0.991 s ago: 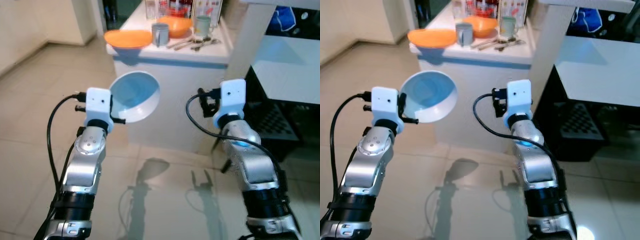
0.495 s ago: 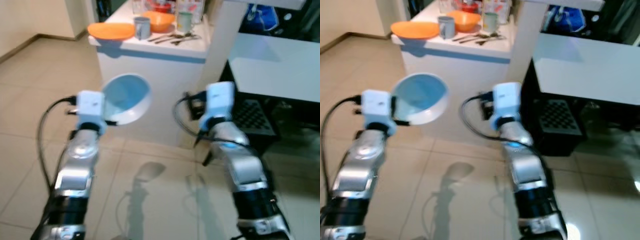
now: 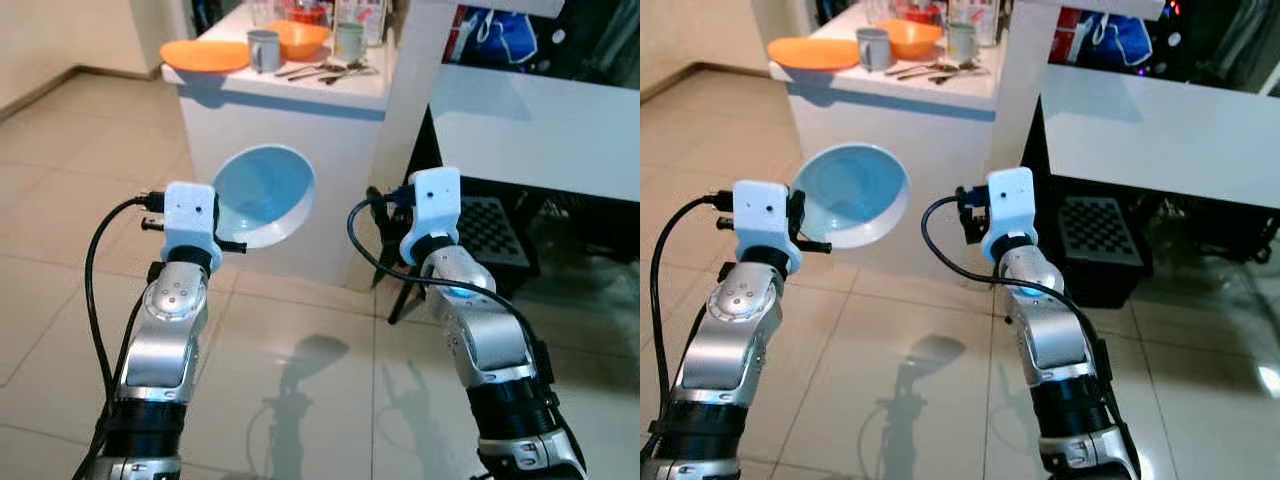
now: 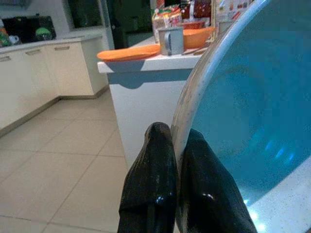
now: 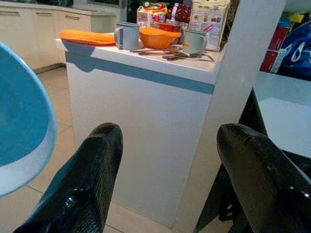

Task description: Setting the table

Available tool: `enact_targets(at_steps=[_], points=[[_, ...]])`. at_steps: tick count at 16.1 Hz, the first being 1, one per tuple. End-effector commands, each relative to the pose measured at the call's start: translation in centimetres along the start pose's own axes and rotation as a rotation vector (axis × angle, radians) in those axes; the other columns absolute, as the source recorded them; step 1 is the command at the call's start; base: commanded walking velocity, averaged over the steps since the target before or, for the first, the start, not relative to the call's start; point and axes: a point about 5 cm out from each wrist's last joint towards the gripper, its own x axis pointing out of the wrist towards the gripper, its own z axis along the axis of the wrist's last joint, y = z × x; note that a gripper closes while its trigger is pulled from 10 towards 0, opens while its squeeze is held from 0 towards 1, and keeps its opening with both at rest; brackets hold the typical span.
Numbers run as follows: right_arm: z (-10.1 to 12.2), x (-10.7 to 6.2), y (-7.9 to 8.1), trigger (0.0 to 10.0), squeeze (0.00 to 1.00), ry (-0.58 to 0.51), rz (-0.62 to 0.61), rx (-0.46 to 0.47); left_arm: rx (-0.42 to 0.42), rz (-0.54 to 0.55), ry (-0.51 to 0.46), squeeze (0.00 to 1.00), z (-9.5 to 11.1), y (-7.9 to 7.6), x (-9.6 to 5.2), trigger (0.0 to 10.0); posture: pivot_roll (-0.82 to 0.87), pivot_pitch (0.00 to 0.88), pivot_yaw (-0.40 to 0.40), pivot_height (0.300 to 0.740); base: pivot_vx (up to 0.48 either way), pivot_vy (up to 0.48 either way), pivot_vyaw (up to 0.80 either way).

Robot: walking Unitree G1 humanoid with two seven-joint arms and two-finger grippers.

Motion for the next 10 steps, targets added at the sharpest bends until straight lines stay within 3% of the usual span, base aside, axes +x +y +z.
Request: enact_targets(at_steps=[1,3,10], points=[[-0.24,0.21,-0.26,10.0,0.0,0.018,-0.015,0.02,-0.002,-0.052,-0.09,0.0,1.72,-0.62,-0.09,10.0,0.05,0.0,-0.059,0.74,0.0,0.0,0.0],[-0.4,0.17,-0.41,10.0,0.0,0.025,-0.024,0.039,-0.015,-0.061,-0.095,0.0,1.83,-0.68,-0.01,10.0,0.04,0.0,-0.052,0.74,0.126,0.0,-0.22],[-0.5,0.09,-0.81,10.0,0.0,0.024,-0.047,0.042,-0.02,-0.103,-0.094,0.0,1.67,-0.95,-0.05,10.0,0.03,0.0,-0.042,0.74,0.317,0.0,-0.79]])
